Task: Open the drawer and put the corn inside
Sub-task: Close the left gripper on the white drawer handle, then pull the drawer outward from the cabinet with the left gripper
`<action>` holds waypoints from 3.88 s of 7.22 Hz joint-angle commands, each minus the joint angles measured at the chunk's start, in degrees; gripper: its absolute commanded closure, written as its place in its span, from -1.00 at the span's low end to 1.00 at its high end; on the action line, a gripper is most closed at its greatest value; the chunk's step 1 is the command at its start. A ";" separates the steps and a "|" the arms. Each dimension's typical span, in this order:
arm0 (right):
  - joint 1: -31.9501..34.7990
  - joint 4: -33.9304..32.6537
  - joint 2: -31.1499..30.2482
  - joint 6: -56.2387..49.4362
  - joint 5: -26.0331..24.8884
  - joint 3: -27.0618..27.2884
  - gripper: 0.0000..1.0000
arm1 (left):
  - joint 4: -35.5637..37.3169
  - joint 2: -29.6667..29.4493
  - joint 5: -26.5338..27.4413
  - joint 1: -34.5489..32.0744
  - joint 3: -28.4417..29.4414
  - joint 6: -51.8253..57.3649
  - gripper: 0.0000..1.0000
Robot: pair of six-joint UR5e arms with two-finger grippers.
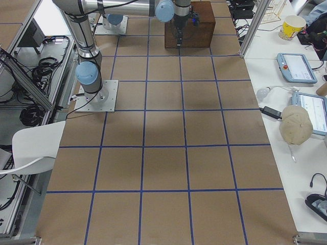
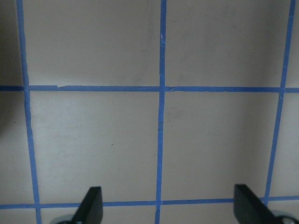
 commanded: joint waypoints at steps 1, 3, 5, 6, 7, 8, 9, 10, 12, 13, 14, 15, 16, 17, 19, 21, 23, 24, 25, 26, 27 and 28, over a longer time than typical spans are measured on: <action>0.00 -0.08 0.00 0.00 0.00 0.00 -1.00 | -0.04 -0.37 0.00 -0.05 -0.09 0.02 -1.00; 0.00 -0.08 0.00 0.00 0.00 0.00 -1.00 | -0.04 -0.72 -0.08 -0.22 -0.09 0.10 -1.00; 0.00 0.00 0.00 0.00 0.00 0.00 -1.00 | -0.04 -1.16 -0.09 -0.23 -0.09 0.10 -1.00; 0.00 -0.08 0.00 0.00 0.00 0.00 -1.00 | -0.04 -1.34 -0.09 -0.23 -0.09 0.10 -1.00; 0.00 0.00 0.00 0.00 0.00 0.00 -1.00 | -0.04 -1.34 0.09 -0.14 -0.01 0.10 -1.00; 0.00 -0.08 0.00 0.00 0.00 0.00 -1.00 | 0.05 -1.34 0.26 -0.14 0.26 0.89 -1.00; 0.00 0.00 0.00 0.00 0.00 0.00 -1.00 | 0.05 -1.34 0.53 0.12 0.43 1.85 -1.00; 0.00 0.00 0.00 0.00 0.00 0.00 -1.00 | 0.05 -1.34 0.62 0.39 0.61 3.86 -1.00; 0.00 0.00 0.00 0.00 0.00 0.00 -1.00 | -0.04 -1.51 0.88 1.44 0.96 5.29 -1.00; 0.00 0.00 0.00 0.00 0.00 0.00 -1.00 | -0.04 -1.60 0.88 2.23 1.14 5.90 -1.00; 0.00 0.00 0.00 0.00 0.00 0.00 -1.00 | -0.04 -1.60 0.97 2.32 1.31 6.95 -1.00; 0.00 0.00 0.00 0.00 0.00 0.00 -1.00 | -0.04 -1.60 1.32 2.76 1.49 7.05 -1.00; 0.00 0.00 0.00 0.00 0.00 0.00 -1.00 | -0.04 -1.78 1.41 3.37 1.84 7.40 -1.00; 0.00 0.00 0.00 0.00 0.00 0.00 -1.00 | -0.12 -2.04 1.41 3.55 2.10 8.70 -1.00; 0.00 0.00 0.00 0.00 0.00 0.00 -1.00 | -0.04 -2.22 1.41 4.43 2.19 9.41 -1.00; 0.00 0.00 0.00 0.00 0.00 0.00 -1.00 | -0.04 -2.48 1.50 4.87 2.54 10.21 -1.00; 0.00 -0.08 0.00 0.00 0.00 0.00 -1.00 | -0.12 -2.74 2.98 5.57 3.33 10.91 -1.00; 0.00 0.00 0.00 0.00 0.00 0.00 -1.00 | -0.12 -2.92 3.08 5.66 3.42 11.18 -1.00; 0.00 0.00 0.00 0.00 0.00 0.00 -1.00 | -0.04 -3.09 3.08 6.45 3.42 11.35 -1.00; 0.00 -0.08 0.00 0.00 0.00 0.00 -1.00 | -0.12 -3.36 3.17 6.72 3.51 12.92 -1.00; 0.00 0.00 0.00 0.00 0.00 0.00 -1.00 | -0.12 -3.45 3.17 6.89 3.86 12.94 -1.00; 0.00 -0.08 0.00 0.00 0.00 0.00 -1.00 | -0.47 -3.62 4.12 6.89 4.91 12.94 -1.00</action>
